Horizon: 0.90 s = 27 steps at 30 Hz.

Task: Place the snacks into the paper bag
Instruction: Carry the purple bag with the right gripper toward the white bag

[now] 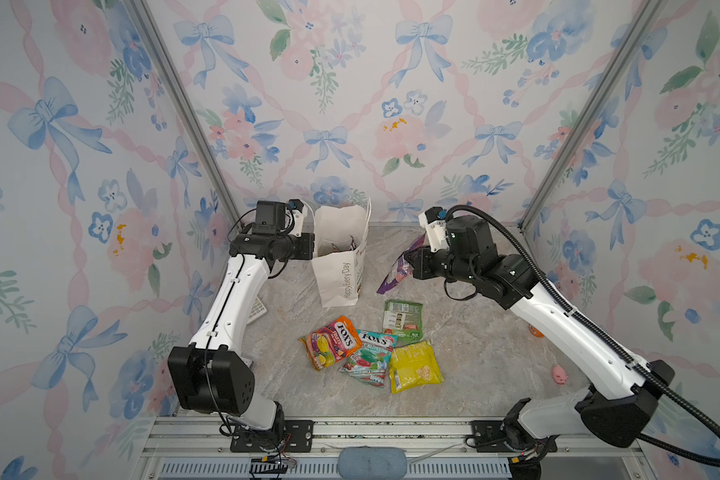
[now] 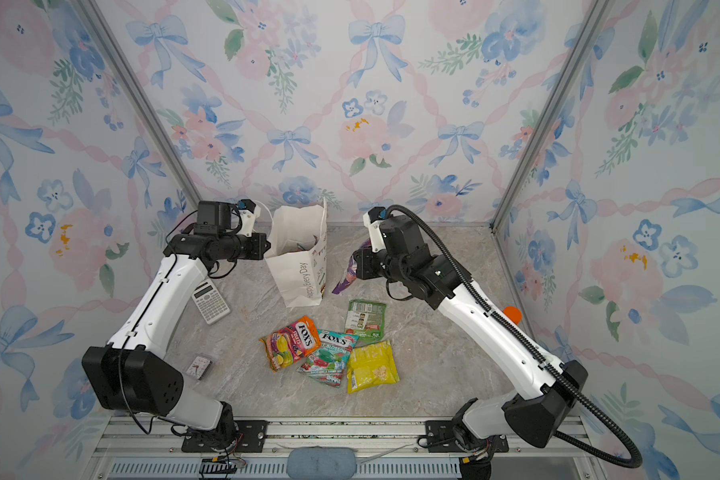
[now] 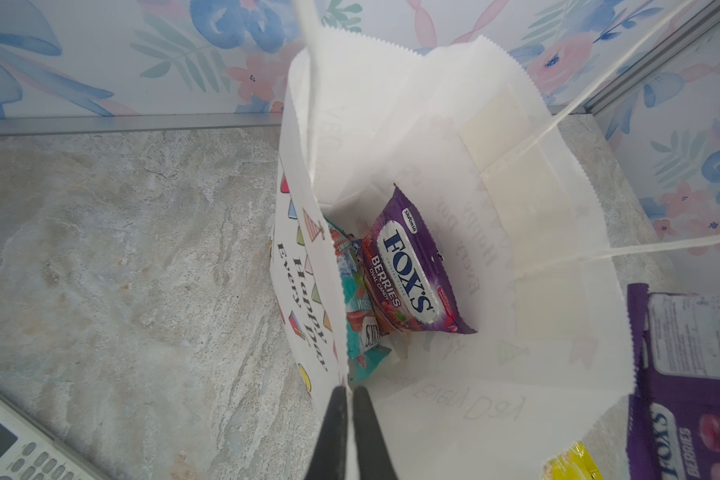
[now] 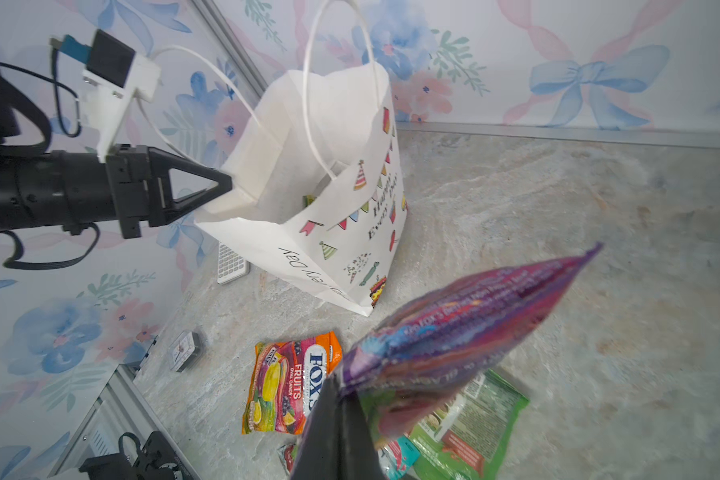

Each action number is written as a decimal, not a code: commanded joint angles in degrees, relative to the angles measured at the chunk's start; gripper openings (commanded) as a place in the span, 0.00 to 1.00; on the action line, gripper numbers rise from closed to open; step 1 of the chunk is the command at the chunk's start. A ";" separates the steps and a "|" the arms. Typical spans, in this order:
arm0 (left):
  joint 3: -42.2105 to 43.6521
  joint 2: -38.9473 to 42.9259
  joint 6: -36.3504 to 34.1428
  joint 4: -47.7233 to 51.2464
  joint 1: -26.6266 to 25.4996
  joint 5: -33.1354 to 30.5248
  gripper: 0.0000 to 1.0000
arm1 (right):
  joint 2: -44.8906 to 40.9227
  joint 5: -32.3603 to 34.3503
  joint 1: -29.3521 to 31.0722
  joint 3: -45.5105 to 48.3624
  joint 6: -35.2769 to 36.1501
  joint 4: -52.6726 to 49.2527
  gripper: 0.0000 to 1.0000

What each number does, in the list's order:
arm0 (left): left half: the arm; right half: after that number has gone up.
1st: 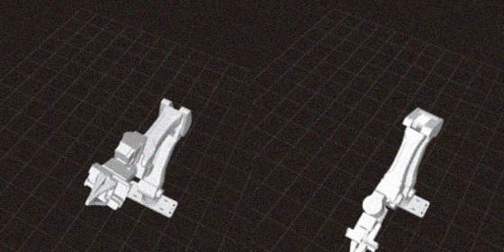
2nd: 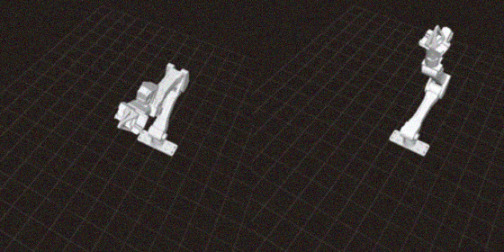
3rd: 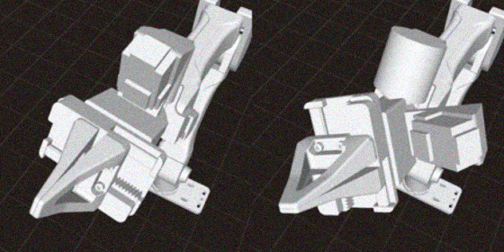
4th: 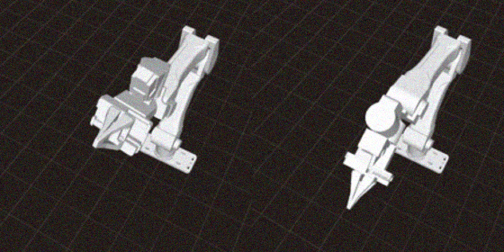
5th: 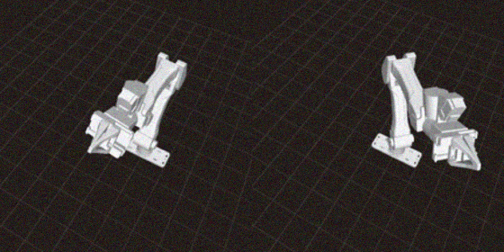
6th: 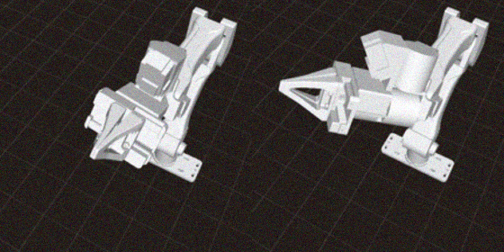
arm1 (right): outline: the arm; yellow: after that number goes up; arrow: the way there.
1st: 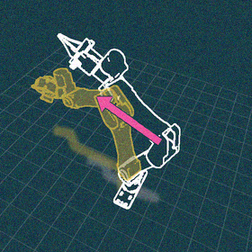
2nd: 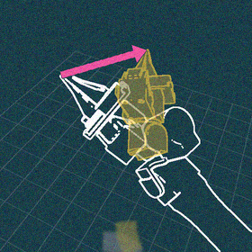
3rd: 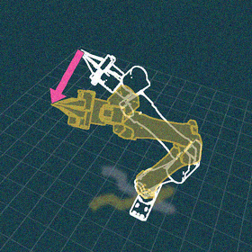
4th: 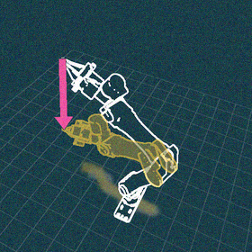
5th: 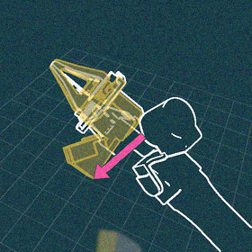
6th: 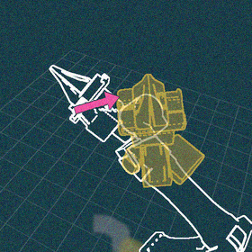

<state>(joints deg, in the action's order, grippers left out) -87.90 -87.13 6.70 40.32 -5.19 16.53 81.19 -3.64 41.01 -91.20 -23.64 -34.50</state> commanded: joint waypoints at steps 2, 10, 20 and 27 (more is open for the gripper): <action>0.79 -0.67 -0.10 -0.36 -0.07 0.78 0.00 | 3.02 -1.23 2.88 -7.29 3.55 0.46 0.00; 0.72 -0.92 -0.05 -0.34 -0.08 0.78 0.00 | 9.07 -3.62 6.85 -18.53 6.44 -0.57 0.00; 0.71 -1.01 0.07 -0.33 -0.06 1.04 0.00 | 16.28 -5.50 8.03 -29.38 7.82 -0.96 0.00; 0.71 -0.59 -0.01 -0.34 -0.08 0.92 0.00 | 24.05 -5.98 7.89 -41.05 9.55 -3.08 0.00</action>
<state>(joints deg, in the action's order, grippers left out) -87.90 -87.18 6.70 40.29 -5.19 16.58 102.74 -8.71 48.49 -126.74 -15.97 -37.08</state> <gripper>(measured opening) 0.047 0.046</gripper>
